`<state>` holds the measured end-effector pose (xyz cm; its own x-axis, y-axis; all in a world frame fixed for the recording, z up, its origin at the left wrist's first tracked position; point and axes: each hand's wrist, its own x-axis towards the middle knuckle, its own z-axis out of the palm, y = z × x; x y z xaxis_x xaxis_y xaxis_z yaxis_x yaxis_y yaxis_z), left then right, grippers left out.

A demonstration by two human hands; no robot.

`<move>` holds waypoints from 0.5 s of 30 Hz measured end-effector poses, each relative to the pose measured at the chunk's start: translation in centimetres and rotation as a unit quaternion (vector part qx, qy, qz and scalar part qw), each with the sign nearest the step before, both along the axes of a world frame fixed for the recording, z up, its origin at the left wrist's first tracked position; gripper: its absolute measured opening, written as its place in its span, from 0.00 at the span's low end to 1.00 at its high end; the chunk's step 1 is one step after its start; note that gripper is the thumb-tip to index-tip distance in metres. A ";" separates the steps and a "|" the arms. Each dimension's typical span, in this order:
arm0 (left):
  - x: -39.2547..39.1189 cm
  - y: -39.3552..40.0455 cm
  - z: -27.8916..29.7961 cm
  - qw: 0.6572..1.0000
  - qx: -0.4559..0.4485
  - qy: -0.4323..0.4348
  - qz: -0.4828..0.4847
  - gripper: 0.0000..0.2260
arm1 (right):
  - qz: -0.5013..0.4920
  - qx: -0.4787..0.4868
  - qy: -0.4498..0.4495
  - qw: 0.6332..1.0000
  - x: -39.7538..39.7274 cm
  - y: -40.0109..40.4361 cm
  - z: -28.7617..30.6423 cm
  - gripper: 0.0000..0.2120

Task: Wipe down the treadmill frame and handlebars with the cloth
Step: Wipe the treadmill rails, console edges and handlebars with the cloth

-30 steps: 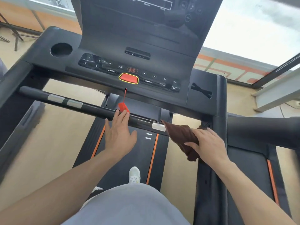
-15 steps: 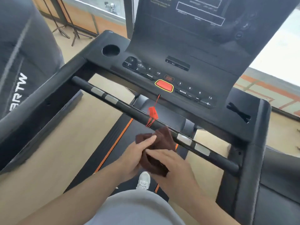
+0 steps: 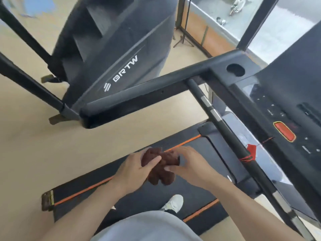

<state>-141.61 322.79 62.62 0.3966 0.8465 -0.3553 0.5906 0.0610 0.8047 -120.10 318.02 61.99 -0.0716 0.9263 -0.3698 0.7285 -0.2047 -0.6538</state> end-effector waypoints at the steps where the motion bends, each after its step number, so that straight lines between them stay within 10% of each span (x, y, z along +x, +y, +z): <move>1: -1.7 0.4 -0.1 0.999 0.018 -0.007 0.037 0.03 | -0.017 0.007 0.003 1.000 -1.7 1.0 -0.3 0.15; 6: -12.9 2.5 -1.5 0.973 0.044 -0.018 0.226 0.05 | -0.054 -0.031 0.022 0.998 -11.4 5.1 -1.9 0.23; 15: -31.0 4.8 -1.5 0.951 0.052 -0.047 0.302 0.07 | -0.041 -0.093 0.021 0.995 -29.1 9.1 -2.7 0.06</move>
<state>-172.64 327.62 61.15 -0.1478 0.9583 -0.2445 0.3972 0.2839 0.8727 -149.18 327.14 59.25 -0.0173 0.8455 -0.5337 0.6770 -0.3829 -0.6286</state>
